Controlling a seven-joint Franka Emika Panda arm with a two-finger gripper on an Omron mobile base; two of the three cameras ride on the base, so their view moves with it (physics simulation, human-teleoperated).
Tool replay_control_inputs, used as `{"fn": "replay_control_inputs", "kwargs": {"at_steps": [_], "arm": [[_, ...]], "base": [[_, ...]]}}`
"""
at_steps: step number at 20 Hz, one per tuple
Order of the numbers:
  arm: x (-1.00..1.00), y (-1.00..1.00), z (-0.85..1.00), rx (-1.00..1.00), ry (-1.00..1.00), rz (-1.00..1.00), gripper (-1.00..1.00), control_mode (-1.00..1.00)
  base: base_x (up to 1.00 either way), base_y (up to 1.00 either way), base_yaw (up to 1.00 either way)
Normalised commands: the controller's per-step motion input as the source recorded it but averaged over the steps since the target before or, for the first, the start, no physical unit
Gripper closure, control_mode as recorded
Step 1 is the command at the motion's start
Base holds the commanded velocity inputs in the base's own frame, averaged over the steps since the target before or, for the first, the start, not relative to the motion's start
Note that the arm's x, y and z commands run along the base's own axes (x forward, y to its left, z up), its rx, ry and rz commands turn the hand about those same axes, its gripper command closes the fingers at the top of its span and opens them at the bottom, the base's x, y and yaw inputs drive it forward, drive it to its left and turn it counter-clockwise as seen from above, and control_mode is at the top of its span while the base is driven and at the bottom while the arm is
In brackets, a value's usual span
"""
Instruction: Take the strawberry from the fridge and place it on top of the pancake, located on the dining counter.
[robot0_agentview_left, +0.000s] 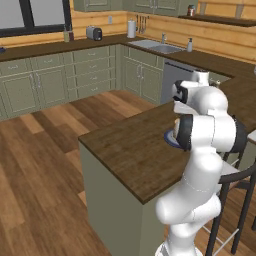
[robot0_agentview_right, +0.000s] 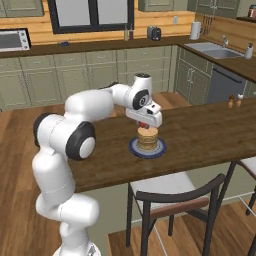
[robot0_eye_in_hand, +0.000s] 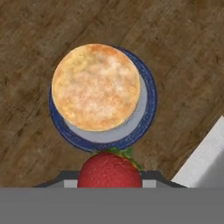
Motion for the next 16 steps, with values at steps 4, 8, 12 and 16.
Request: {"fn": "replay_control_inputs", "kwargs": {"at_steps": [4,8,12,16], "arm": [[0.46,-0.08,-0.31,0.00,0.00,0.01,1.00,-1.00],[0.42,0.00,-0.32,0.00,0.00,0.00,1.00,-1.00],[0.22,-0.01,-0.11,0.00,0.00,0.01,1.00,-1.00],[0.01,0.00,-0.09,0.00,0.00,0.01,1.00,-1.00]], "base": [[0.00,0.00,0.00],[0.00,0.00,0.00],[0.00,0.00,0.00],[0.00,0.00,0.00]]}}
